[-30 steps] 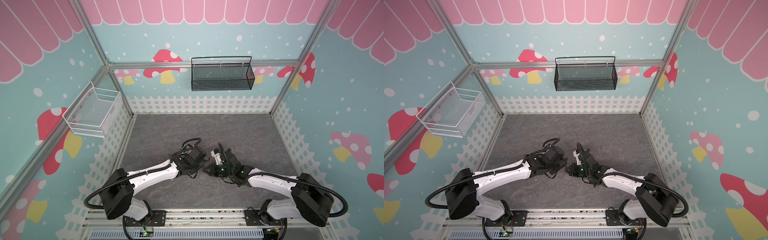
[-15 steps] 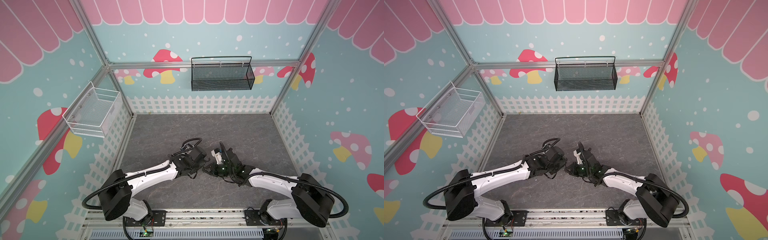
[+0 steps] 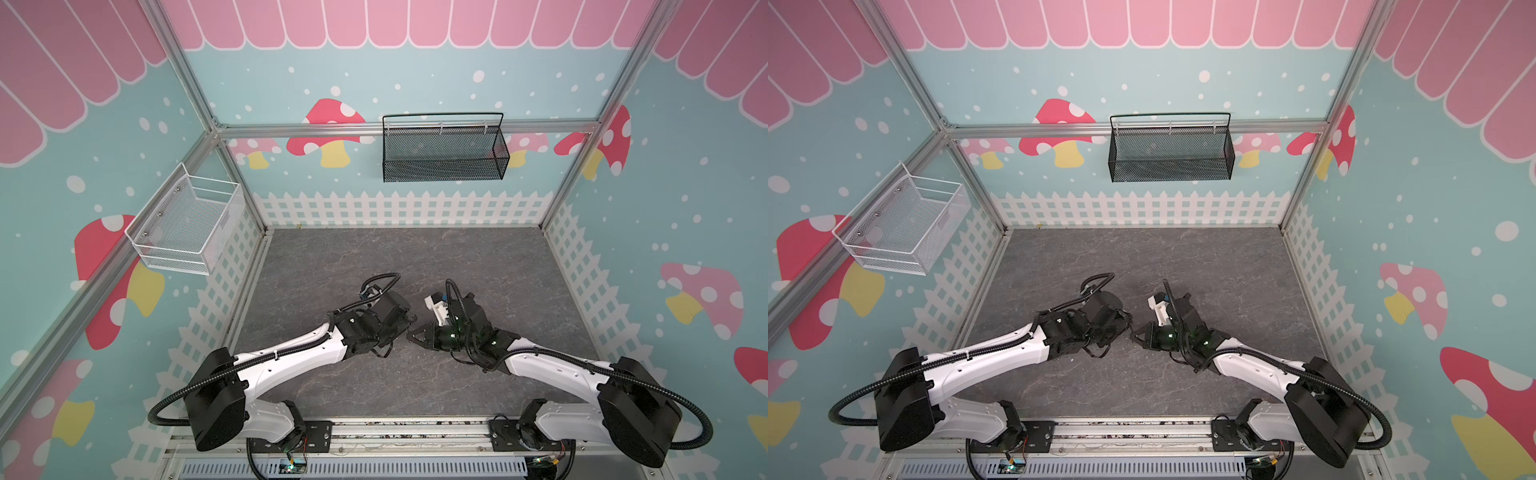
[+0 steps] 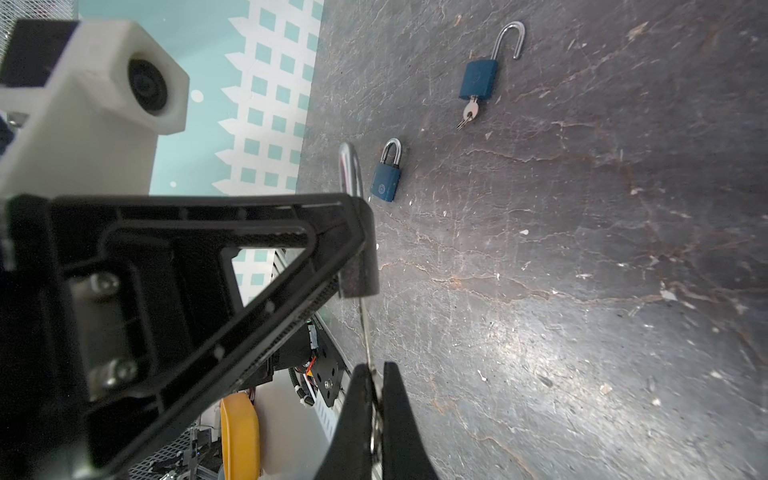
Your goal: Unlock with the key
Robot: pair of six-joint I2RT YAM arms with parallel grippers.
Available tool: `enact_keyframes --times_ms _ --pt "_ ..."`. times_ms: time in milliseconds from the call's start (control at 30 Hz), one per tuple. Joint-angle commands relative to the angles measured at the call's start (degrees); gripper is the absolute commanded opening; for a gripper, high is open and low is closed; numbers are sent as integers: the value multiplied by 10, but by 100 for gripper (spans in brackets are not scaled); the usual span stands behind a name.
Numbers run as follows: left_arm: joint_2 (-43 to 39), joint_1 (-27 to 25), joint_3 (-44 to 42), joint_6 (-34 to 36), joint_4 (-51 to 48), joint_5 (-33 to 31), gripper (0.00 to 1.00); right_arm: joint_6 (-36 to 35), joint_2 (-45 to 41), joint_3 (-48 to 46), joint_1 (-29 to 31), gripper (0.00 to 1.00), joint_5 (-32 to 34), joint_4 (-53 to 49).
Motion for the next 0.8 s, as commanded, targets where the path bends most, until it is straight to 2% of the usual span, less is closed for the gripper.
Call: enact_keyframes --times_ms 0,167,367,600,767 --pt "13 1 0 5 -51 0 0 -22 -23 29 -7 0 10 24" --pt "19 2 2 7 -56 -6 0 -16 -8 38 -8 0 -21 22" --pt "8 19 -4 -20 -32 6 0 -19 1 28 -4 0 -7 -1" --pt "-26 41 -40 -82 16 31 0 -26 20 38 7 0 3 -24" --pt "-52 51 -62 -110 7 27 0 -30 50 58 27 0 18 -40"
